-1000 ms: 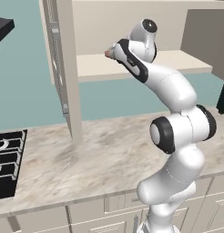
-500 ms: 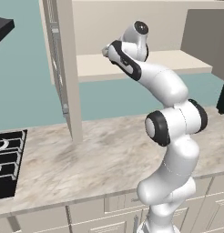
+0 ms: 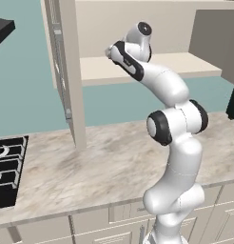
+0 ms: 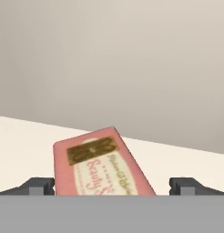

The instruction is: Locate and retrieve the bar soap and dish brush from the cabinet. Place them next to the sink.

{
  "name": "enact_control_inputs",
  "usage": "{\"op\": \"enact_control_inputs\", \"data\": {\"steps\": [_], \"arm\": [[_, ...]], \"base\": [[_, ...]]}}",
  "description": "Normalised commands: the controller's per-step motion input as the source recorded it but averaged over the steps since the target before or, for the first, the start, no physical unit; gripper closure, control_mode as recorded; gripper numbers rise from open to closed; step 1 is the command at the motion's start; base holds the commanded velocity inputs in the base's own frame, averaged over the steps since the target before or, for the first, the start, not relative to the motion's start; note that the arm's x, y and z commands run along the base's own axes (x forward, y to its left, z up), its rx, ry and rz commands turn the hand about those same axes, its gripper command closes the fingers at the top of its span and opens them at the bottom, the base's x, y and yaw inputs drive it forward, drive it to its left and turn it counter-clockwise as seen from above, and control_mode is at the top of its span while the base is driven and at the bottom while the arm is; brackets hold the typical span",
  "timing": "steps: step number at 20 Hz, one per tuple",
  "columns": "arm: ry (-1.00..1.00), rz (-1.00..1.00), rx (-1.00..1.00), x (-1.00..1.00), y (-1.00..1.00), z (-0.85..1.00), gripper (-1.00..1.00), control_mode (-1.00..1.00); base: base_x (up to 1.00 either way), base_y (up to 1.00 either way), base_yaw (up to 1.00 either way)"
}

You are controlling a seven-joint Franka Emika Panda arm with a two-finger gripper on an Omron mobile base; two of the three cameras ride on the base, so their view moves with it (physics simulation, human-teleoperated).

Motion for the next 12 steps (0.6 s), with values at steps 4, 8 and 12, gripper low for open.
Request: {"op": "enact_control_inputs", "data": {"steps": [4, 8, 12], "arm": [[-0.01, 0.02, 0.00, 0.07, 0.00, -0.05, 1.00, -1.00], [-0.01, 0.01, 0.00, 0.00, 0.00, -0.10, 1.00, -1.00], [-0.03, 0.00, 0.01, -0.11, -0.08, -0.02, 1.00, -1.00]], "base": [[0.00, 0.00, 0.00], [0.00, 0.00, 0.00], [0.00, 0.00, 0.00]]}}
